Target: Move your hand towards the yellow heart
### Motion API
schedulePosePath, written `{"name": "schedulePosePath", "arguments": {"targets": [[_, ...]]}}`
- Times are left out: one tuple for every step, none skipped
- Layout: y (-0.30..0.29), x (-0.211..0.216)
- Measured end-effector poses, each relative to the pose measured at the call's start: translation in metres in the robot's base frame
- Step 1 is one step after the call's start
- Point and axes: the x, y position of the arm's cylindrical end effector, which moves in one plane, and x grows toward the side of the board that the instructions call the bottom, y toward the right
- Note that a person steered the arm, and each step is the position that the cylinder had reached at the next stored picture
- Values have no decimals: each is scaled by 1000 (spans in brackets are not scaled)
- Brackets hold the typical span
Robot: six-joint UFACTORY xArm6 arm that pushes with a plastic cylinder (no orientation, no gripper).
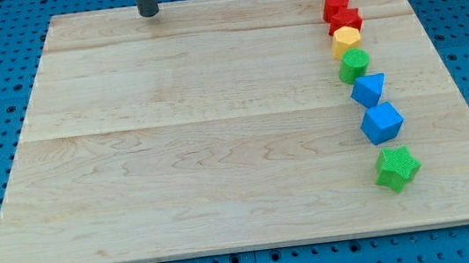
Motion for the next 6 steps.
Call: {"name": "schedulePosePath", "arguments": {"targets": [[0, 0], [0, 0], [-11, 3], [0, -13], [29, -13], [54, -13]]}}
